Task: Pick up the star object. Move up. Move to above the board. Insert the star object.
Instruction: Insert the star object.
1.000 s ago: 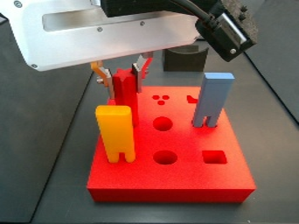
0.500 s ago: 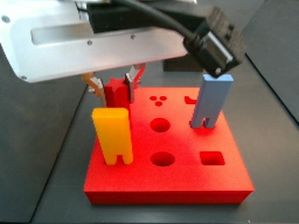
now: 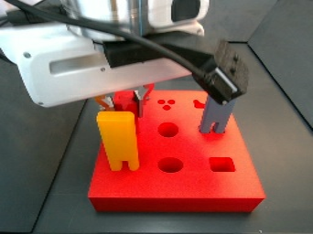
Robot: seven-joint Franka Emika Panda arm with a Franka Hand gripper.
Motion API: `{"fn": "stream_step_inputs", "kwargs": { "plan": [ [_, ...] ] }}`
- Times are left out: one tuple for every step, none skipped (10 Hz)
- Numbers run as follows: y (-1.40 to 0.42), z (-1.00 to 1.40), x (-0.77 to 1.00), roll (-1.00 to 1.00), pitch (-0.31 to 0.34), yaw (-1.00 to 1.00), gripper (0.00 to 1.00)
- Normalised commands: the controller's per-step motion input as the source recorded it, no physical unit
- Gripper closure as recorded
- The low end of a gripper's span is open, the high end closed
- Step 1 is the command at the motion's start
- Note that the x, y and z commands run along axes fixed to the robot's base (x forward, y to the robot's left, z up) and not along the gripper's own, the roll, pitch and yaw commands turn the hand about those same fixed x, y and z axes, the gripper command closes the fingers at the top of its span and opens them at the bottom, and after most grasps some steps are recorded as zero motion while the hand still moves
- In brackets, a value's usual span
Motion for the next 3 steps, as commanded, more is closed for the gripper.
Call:
{"fn": "stream_step_inputs", "kwargs": {
  "plan": [
    [0.0,0.0,0.0,0.0,-0.004,0.0,1.0],
    [0.01,0.0,0.0,0.06,0.001,0.0,1.0],
    [0.0,0.0,0.0,0.0,0.0,0.0,1.0]
  ]
}}
